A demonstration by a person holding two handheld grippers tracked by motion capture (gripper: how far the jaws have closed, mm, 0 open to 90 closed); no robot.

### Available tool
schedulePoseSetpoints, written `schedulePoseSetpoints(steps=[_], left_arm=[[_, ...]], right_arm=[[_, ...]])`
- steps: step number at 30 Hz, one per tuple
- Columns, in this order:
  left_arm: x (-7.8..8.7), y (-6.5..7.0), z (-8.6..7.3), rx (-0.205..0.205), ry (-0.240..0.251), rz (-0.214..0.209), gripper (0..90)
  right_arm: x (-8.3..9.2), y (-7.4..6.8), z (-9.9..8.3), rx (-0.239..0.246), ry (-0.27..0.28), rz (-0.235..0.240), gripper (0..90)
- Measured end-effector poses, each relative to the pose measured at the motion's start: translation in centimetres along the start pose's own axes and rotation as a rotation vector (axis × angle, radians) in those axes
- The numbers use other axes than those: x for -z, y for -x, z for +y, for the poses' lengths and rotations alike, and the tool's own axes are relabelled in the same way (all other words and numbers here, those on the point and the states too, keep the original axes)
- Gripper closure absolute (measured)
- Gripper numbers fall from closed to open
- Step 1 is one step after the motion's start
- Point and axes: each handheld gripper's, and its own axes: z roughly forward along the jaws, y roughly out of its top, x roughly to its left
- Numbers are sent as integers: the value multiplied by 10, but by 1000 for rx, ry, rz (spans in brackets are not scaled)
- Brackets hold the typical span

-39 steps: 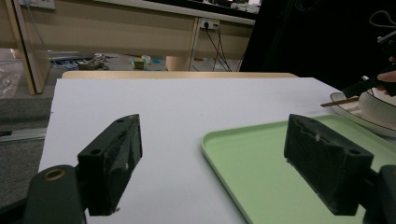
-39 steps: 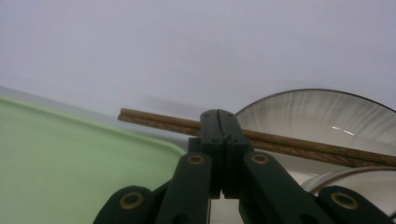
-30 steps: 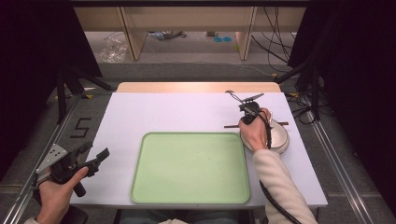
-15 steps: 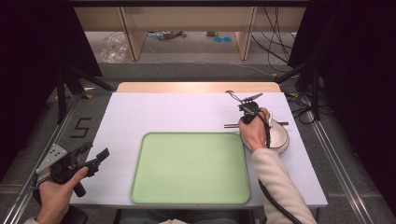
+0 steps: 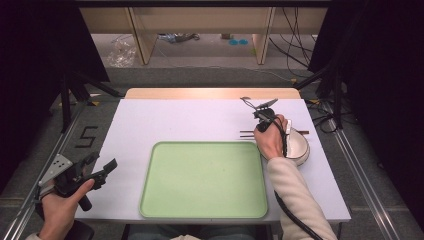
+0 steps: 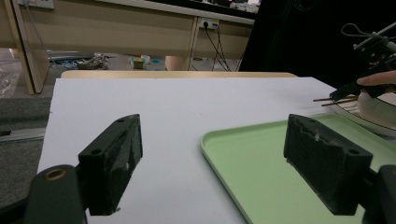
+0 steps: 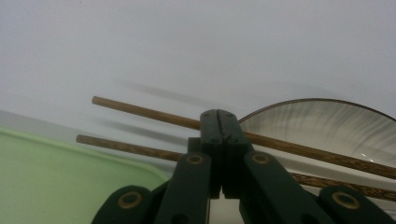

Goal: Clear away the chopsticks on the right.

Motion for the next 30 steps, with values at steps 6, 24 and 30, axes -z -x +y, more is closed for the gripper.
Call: schedulePoseSetpoints(steps=[6,24,30], left_arm=[[0,0,0,1,-1,0,194],[0,1,-1,11,-3,6,197],[0,0,0,9,-7,7,198]], right_arm=[[0,-4,1,-40,-34,-15,900],[9,-19,29,887,-82,-22,643],[3,-26,34,1044,-174,-33,661]])
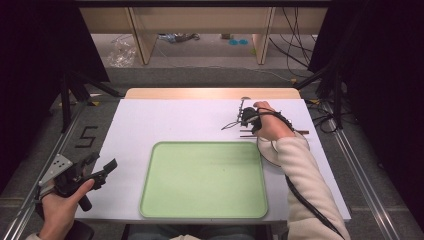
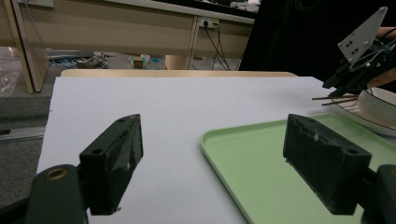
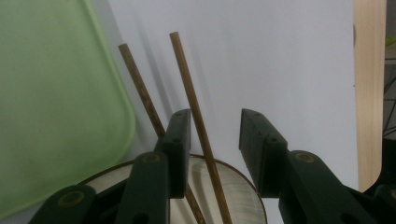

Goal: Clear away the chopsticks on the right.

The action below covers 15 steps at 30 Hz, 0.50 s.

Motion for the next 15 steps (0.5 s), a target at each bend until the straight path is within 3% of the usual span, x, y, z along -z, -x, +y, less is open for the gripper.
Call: schedulePoseSetpoints(steps=[1,15], left_arm=[[0,0,0,0,0,0,198],[0,0,0,3,5,-1,199]], right_arm=[[-1,1,1,26,1,-2,666],[-11,-1,9,77,-38,11,697]])
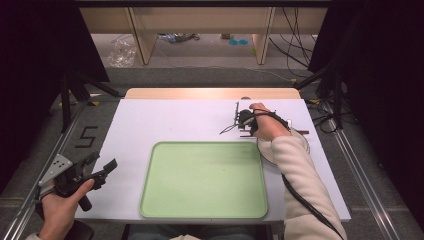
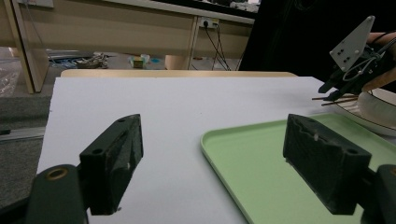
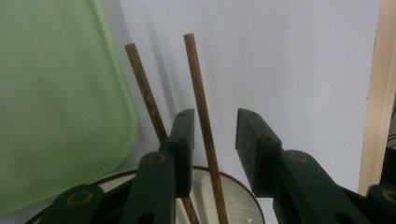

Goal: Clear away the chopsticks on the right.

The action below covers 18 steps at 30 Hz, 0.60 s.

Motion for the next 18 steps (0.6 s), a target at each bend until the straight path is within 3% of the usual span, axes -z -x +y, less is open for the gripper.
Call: schedulePoseSetpoints(steps=[7,13,18], left_arm=[[1,0,0,1,-9,9,199],[0,0,0,2,3,2,199],[0,0,0,-10,3,-4,199]], right_arm=[[-5,0,2,3,-13,12,738],[-10,-1,5,28,-20,33,818],[-10,-1,6,53,-16,25,860]])
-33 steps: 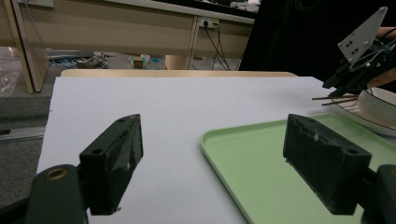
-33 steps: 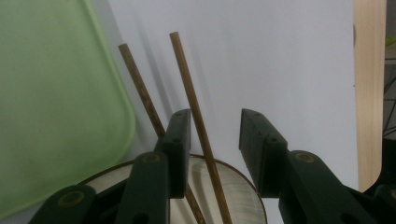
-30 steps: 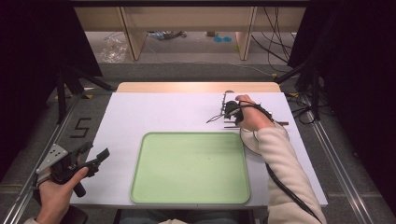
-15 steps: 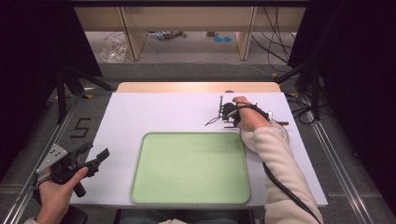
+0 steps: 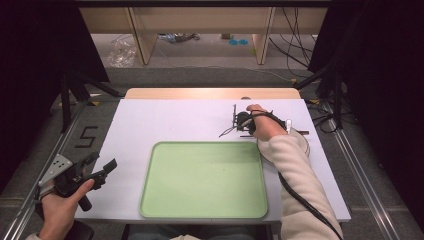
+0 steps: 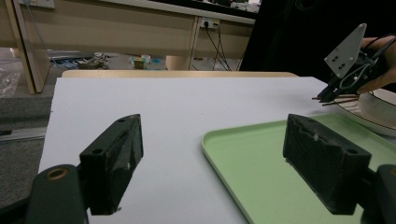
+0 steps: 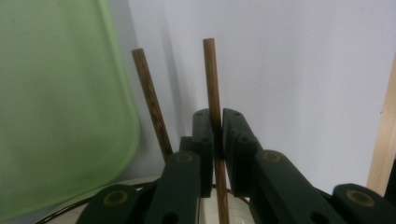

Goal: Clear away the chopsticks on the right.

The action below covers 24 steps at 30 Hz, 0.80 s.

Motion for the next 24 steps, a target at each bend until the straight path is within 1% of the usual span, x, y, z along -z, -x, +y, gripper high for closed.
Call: schedulePoseSetpoints(steps=[1,2,3,4,5,6,7,8,9,10,11,12,14,15,16,17,18,19,20,22,23,24], left_arm=[[0,0,0,-3,-3,1,199],[0,0,0,-2,-2,1,199],[0,1,0,6,-3,6,199],[0,1,0,8,-1,8,199],[0,1,0,8,-2,8,199],[0,1,0,9,-2,8,199],[0,1,0,9,-1,9,198],[0,1,0,10,0,8,198],[0,1,0,10,1,8,198],[0,1,0,10,0,9,198],[0,1,0,9,-1,10,198],[0,1,0,9,0,9,198],[0,1,0,10,-1,8,198],[0,1,0,10,0,9,198],[0,1,0,9,1,9,198],[0,1,0,10,1,10,198],[0,1,0,10,0,9,198],[0,1,0,10,0,8,198],[0,1,0,10,0,9,198],[0,1,0,9,1,9,198],[1,1,0,9,0,9,198],[0,1,0,10,2,8,198]], right_arm=[[1,0,0,17,0,-7,872],[2,0,0,20,3,-13,873],[5,1,0,27,13,-30,874],[5,1,0,27,13,-30,874],[9,2,0,25,23,-47,875],[9,2,0,25,23,-47,875],[11,3,0,21,29,-54,875],[12,2,0,2,38,-55,875],[14,2,0,8,43,-60,875],[16,2,0,-4,46,-64,875],[19,4,0,-4,56,-72,876],[23,5,0,-7,67,-92,875],[26,5,1,-13,77,-96,875],[31,7,1,-7,90,-121,875],[31,7,1,-7,90,-121,875],[37,9,1,-16,120,-131,875],[37,9,1,-16,120,-131,875],[40,9,1,-20,127,-148,876],[44,10,1,-30,142,-156,876],[51,12,1,-32,161,-175,876],[56,12,0,-47,188,-200,876],[56,12,0,-47,188,-200,876]])
